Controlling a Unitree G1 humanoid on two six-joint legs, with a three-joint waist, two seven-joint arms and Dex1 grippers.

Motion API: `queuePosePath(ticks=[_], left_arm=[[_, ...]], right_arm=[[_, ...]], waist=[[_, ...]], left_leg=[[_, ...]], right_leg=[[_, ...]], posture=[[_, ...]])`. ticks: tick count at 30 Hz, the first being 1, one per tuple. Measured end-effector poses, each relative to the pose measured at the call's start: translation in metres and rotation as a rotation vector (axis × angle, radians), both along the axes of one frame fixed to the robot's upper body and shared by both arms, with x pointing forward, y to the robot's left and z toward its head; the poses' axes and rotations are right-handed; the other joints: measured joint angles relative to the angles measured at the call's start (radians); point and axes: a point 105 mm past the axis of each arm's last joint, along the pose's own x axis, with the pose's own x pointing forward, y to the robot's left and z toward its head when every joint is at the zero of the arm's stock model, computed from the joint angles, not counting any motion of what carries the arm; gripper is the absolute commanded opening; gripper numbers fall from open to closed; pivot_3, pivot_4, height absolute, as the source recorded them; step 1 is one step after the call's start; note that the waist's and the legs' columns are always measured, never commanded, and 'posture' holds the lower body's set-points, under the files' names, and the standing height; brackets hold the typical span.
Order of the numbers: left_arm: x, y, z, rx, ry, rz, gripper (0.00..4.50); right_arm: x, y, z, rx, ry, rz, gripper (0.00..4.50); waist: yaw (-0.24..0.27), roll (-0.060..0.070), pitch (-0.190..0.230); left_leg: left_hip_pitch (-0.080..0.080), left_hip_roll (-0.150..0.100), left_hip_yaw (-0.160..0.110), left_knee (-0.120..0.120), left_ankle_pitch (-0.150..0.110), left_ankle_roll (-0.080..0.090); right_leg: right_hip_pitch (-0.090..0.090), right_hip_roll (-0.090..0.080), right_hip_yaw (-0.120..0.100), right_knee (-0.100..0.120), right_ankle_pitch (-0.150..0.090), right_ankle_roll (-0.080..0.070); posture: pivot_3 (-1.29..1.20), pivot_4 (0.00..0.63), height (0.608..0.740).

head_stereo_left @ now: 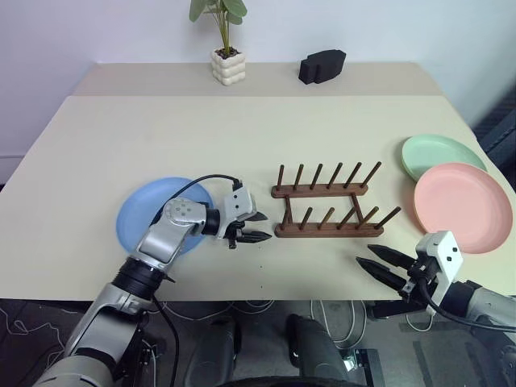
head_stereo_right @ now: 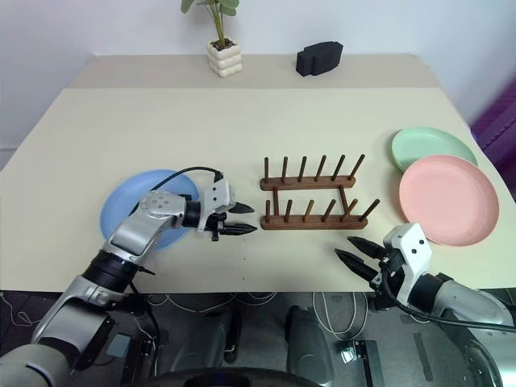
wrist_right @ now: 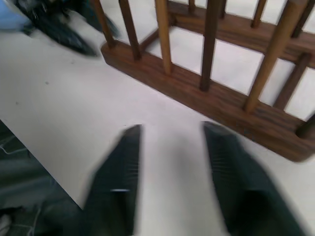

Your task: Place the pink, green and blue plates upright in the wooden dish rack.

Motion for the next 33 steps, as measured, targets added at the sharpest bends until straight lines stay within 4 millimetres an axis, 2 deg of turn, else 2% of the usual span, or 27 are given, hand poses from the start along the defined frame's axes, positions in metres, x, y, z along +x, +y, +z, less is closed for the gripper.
queuePosePath(ticks=[1,2,5,9,12,16,18,23,33], left_arm=[[-0.003,0.002,-0.001,0.001,0.012,0.000,0.09],[-0.006,0.003,-0.001,0.000,0.026,-0.005,0.03],[-0.016,0.004,-0.002,-0.003,0.063,-0.028,0.03],[-0.023,-0.004,0.005,-0.025,0.060,-0.057,0.03],[-0.029,-0.020,0.006,-0.043,0.053,-0.092,0.03],[-0.037,-0.045,-0.006,-0.023,0.054,-0.124,0.03],[-0.036,-0.051,-0.005,-0.028,0.042,-0.118,0.03],[-0.024,-0.052,-0.010,-0.016,0.031,-0.053,0.03],[-0.017,-0.059,-0.011,-0.032,0.003,0.012,0.03]], right_arm=[[0.001,-0.003,-0.002,-0.021,0.006,-0.008,0.00],[0.001,-0.005,-0.003,-0.037,0.011,-0.014,0.00],[0.002,-0.011,-0.008,-0.074,0.025,-0.032,0.00],[0.006,-0.022,-0.016,-0.146,0.053,-0.056,0.00],[0.011,-0.030,-0.022,-0.184,0.063,-0.080,0.00],[0.027,-0.037,-0.029,-0.238,0.043,-0.099,0.00],[0.034,-0.038,-0.029,-0.260,0.017,-0.104,0.00],[0.045,-0.041,-0.029,-0.284,-0.017,-0.108,0.00],[0.063,-0.046,-0.028,-0.319,-0.061,-0.107,0.00]], waist=[[0.000,0.000,0.000],[0.000,0.000,0.000],[0.000,0.000,0.000],[0.001,0.000,0.000],[0.000,0.000,0.000],[-0.002,0.000,0.000],[-0.003,0.000,0.000],[-0.002,-0.001,0.000],[-0.001,-0.001,-0.001]], left_leg=[[0.000,0.000,0.000,0.000,0.000,0.000],[0.000,0.000,0.000,0.000,0.000,0.000],[0.000,0.000,0.000,0.000,0.000,0.000],[-0.001,0.000,0.000,0.001,0.000,0.000],[0.000,0.000,0.000,0.001,0.000,0.000],[0.000,0.000,0.000,0.001,0.000,0.000],[0.000,0.000,0.000,0.001,0.000,0.000],[0.000,0.000,0.000,0.003,0.000,0.001],[0.000,0.000,0.000,0.007,-0.001,0.001]], right_leg=[[0.000,0.000,0.000,0.000,0.000,0.000],[0.000,0.000,0.000,0.000,0.000,0.000],[0.000,0.000,0.000,0.000,0.000,0.000],[0.000,0.000,0.000,0.000,0.000,0.000],[0.000,0.000,0.000,0.000,0.000,0.000],[0.000,0.000,0.000,0.000,0.000,0.000],[0.000,0.001,0.000,0.001,0.000,0.000],[0.001,0.001,0.000,0.001,0.000,0.000],[0.003,0.001,0.000,0.002,0.001,-0.001]], posture=[[0.00,0.150,0.736],[0.00,0.150,0.736],[0.00,0.150,0.736],[0.00,0.150,0.736],[0.00,0.150,0.736],[0.00,0.150,0.736],[0.00,0.150,0.736],[0.00,0.150,0.736],[0.00,0.150,0.736]])
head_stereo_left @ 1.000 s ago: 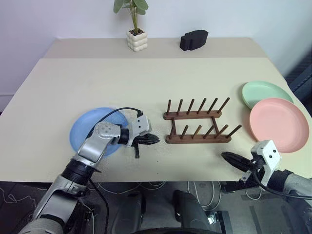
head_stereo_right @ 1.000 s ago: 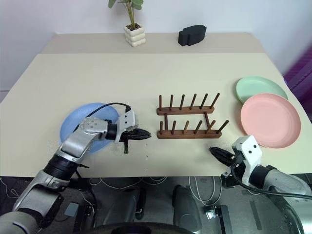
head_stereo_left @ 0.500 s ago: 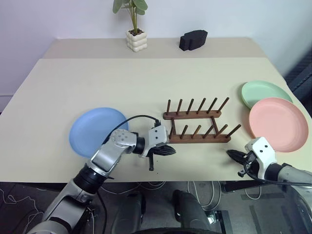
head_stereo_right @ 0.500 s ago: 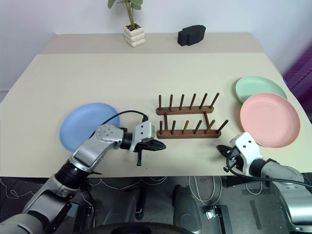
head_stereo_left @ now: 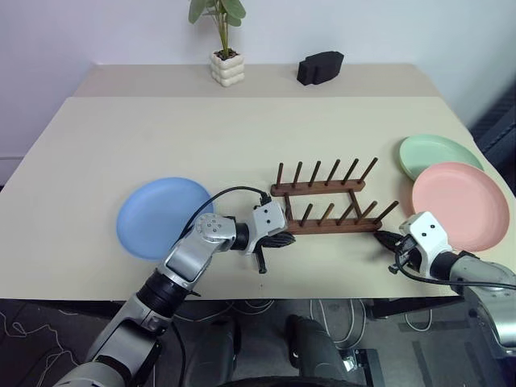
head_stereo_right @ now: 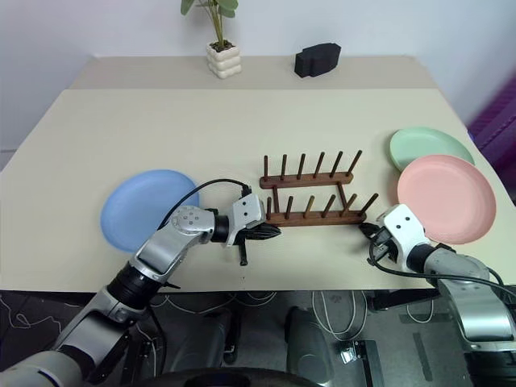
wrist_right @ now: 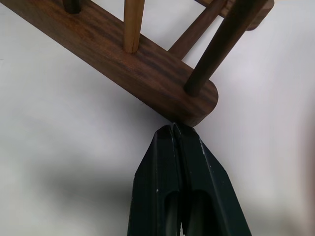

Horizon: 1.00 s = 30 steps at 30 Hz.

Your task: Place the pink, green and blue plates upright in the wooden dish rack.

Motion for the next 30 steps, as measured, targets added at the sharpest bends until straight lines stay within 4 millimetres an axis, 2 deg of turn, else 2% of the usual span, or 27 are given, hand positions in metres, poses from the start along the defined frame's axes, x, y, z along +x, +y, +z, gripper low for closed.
queuePosePath(ticks=[13,19,30], left_arm=[[0.015,0.004,0.001,0.003,-0.054,0.063,0.03],[0.033,0.009,0.005,-0.009,-0.094,0.153,0.03],[0.043,0.015,0.007,-0.006,-0.125,0.208,0.03]], right_arm=[[0.025,0.005,0.004,-0.034,-0.038,0.029,0.00],[0.039,0.008,0.007,-0.046,-0.062,0.032,0.00],[0.042,0.010,0.007,-0.045,-0.072,0.033,0.00]], waist=[[-0.006,0.000,-0.001],[-0.006,0.000,-0.001],[-0.007,0.000,-0.001]], left_leg=[[0.001,0.000,0.000,0.000,0.000,0.000],[0.001,0.000,0.000,0.001,0.000,0.000],[0.001,-0.001,0.000,0.001,0.000,0.000]], right_leg=[[0.000,0.000,0.000,0.001,0.001,-0.001],[0.000,0.001,0.000,0.001,0.001,-0.001],[0.000,0.001,0.000,0.001,0.002,0.000]], posture=[[0.00,0.150,0.736],[0.00,0.150,0.736],[0.00,0.150,0.736]])
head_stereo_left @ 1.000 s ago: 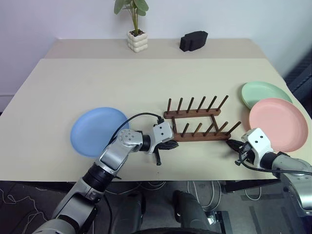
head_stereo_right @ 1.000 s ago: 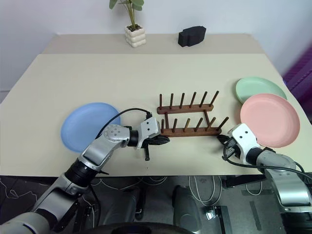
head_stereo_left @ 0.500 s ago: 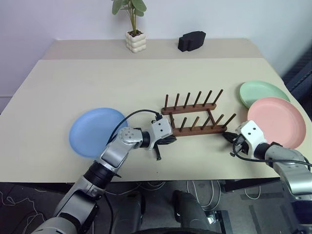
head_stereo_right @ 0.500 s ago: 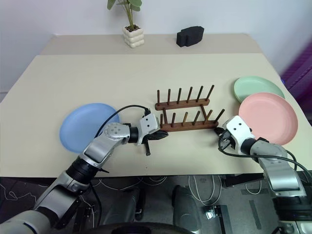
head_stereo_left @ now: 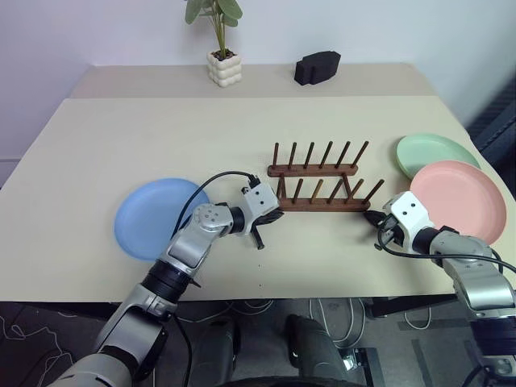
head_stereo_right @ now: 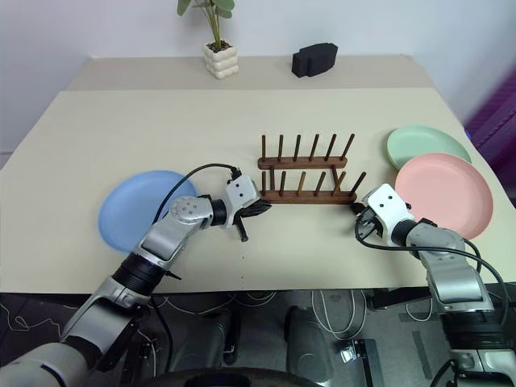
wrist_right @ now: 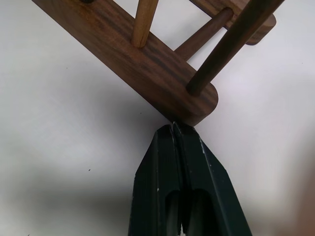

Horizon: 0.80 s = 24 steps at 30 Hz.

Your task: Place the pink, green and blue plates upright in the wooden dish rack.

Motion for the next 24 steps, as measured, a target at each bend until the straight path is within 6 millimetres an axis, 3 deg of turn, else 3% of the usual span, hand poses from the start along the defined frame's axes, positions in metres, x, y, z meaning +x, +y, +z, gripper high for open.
queuePosePath(ticks=[9,14,17,20,24], left_arm=[[-0.005,0.009,0.003,-0.003,0.017,-0.022,0.03],[-0.021,0.022,0.018,-0.065,0.038,-0.073,0.03],[-0.029,0.026,0.041,-0.147,0.035,-0.112,0.89],[-0.033,0.037,0.057,-0.172,0.024,-0.126,2.41],[-0.036,0.056,0.053,-0.156,0.051,-0.098,4.45]], right_arm=[[-0.011,0.003,0.003,-0.016,-0.007,0.040,0.00],[-0.032,-0.001,0.024,-0.003,-0.033,0.064,0.00],[-0.044,0.001,0.034,0.043,-0.009,0.086,0.90],[-0.057,0.006,0.042,0.098,0.018,0.106,2.35],[-0.064,0.002,0.042,0.111,0.044,0.084,4.37]], waist=[[0.001,0.001,0.000],[0.005,0.001,0.001],[0.008,0.001,0.001],[0.007,0.001,0.001],[0.005,0.001,0.001]], left_leg=[[-0.002,0.000,0.000,0.000,0.000,0.000],[-0.003,0.002,0.000,0.000,0.000,0.000],[-0.003,0.002,0.000,0.001,0.000,0.000],[-0.003,0.003,0.000,0.000,-0.001,0.001],[-0.003,0.003,0.000,0.000,-0.001,0.001]], right_leg=[[-0.002,0.000,0.000,0.000,0.000,0.000],[-0.003,0.000,0.000,0.000,0.000,0.000],[-0.002,0.000,0.000,0.000,0.000,0.000],[-0.002,0.000,0.000,-0.001,0.000,0.000],[-0.002,0.000,0.000,-0.001,-0.001,0.000]], posture=[[0.00,0.150,0.736],[0.00,0.150,0.736],[0.00,0.150,0.736],[0.00,0.150,0.736],[0.00,0.150,0.736]])
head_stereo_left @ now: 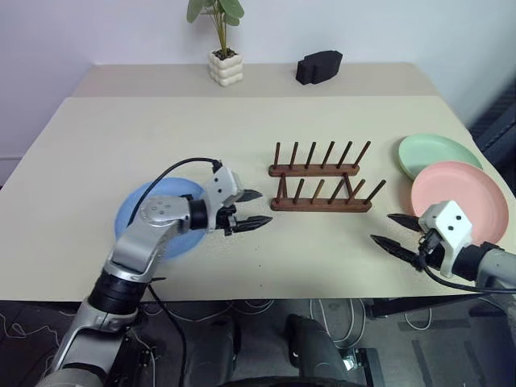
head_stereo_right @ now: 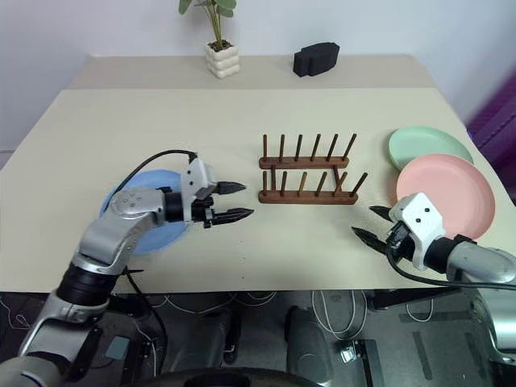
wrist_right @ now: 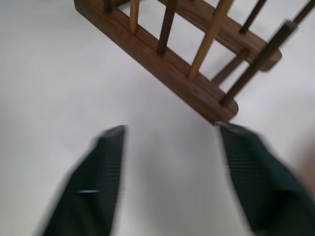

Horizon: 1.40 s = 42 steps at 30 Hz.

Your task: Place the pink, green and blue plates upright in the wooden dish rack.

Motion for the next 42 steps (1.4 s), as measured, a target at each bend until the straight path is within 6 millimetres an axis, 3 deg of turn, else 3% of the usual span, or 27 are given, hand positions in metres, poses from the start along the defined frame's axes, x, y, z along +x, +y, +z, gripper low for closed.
queuePosePath(ticks=[8,16,20,24,28,34,38,42], left_arm=[[0.004,0.023,-0.001,0.024,0.005,0.080,4.50],[0.003,0.029,-0.001,0.033,-0.004,0.112,4.50],[0.002,0.034,0.000,0.034,-0.007,0.130,4.50],[-0.003,0.032,0.001,0.030,0.001,0.110,4.50],[-0.011,0.028,0.002,0.034,0.000,0.064,4.50],[-0.028,-0.005,-0.007,0.018,0.027,-0.117,4.50],[-0.034,-0.031,-0.005,0.003,0.005,-0.229,4.50],[-0.034,-0.042,-0.005,0.000,-0.006,-0.261,4.50]], right_arm=[[-0.001,0.005,0.003,-0.010,-0.013,0.010,4.48],[0.002,0.025,0.003,-0.004,-0.013,0.089,4.48],[0.007,0.024,0.005,-0.015,-0.029,0.089,4.48],[0.015,0.011,0.007,-0.050,-0.044,0.035,4.48],[0.022,-0.021,0.014,-0.105,-0.076,-0.112,4.48],[0.018,-0.075,0.010,-0.167,-0.043,-0.380,4.48],[0.011,-0.088,-0.009,-0.171,0.025,-0.467,4.48],[0.009,-0.087,-0.021,-0.159,0.049,-0.487,4.48]], waist=[[0.003,0.000,0.000],[0.002,0.000,0.000],[0.002,0.000,0.000],[0.003,0.000,0.000],[0.003,0.000,0.000],[0.005,-0.001,0.000],[0.000,0.000,0.000],[-0.004,0.000,0.000]], left_leg=[[0.000,0.000,0.000,0.000,0.000,0.000],[-0.001,0.000,0.000,0.000,0.000,0.000],[-0.001,0.000,0.000,0.000,0.000,0.000],[-0.001,0.000,0.001,0.000,0.000,0.000],[-0.001,0.000,0.001,0.000,0.000,0.000],[-0.001,0.000,0.001,0.000,0.000,0.000],[-0.001,0.000,0.001,0.000,0.000,0.000],[-0.001,0.001,0.001,0.000,-0.001,0.001]], right_leg=[[0.000,0.000,0.000,-0.001,0.000,0.000],[0.000,0.000,0.000,-0.001,0.000,0.000],[-0.001,0.000,0.000,-0.001,0.000,0.000],[-0.001,0.000,0.000,-0.001,0.000,0.000],[-0.001,0.000,0.000,-0.001,0.000,0.000],[-0.001,0.000,0.000,-0.002,0.000,0.000],[-0.001,0.000,0.000,-0.001,0.000,0.000],[-0.001,0.001,0.000,-0.001,0.000,0.000]], posture=[[0.00,0.150,0.736],[0.00,0.150,0.736],[0.00,0.150,0.736],[0.00,0.150,0.736],[0.00,0.150,0.736],[0.00,0.150,0.736],[0.00,0.150,0.736],[0.00,0.150,0.736]])
